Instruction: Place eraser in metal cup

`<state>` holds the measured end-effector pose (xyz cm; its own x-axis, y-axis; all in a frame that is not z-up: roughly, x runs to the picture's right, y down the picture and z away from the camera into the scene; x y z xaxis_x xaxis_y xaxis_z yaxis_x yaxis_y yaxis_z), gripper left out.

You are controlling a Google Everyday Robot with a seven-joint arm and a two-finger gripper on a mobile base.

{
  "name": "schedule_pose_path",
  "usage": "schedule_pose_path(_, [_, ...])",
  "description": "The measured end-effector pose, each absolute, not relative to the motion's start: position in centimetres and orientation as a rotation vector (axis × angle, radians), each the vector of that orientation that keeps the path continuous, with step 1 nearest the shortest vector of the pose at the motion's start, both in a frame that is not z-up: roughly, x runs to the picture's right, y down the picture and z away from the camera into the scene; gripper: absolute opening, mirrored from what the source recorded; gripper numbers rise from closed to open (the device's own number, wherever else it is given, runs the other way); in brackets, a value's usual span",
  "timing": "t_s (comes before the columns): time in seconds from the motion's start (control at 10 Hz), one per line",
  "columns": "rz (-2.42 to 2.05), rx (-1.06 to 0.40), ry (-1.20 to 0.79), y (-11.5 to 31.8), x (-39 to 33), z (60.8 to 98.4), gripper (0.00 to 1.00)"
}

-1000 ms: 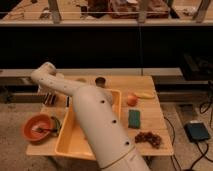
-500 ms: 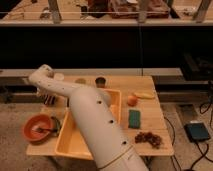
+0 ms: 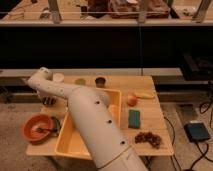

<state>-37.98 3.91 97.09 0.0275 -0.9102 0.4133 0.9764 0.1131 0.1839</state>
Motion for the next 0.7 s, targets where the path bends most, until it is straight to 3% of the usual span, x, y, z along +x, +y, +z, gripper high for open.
schedule_pose_path(0.3, [-1.456,-0.178,-0.482,4.1,-37.6,97.0,0.08])
schedule_pose_path(0.5, [-1.452,-0.175,-0.491,4.2,-37.2,96.7,0.00])
schedule_pose_path(0.7, [-1.443,-0.117,-0.548,3.9,-37.3,94.9,0.00])
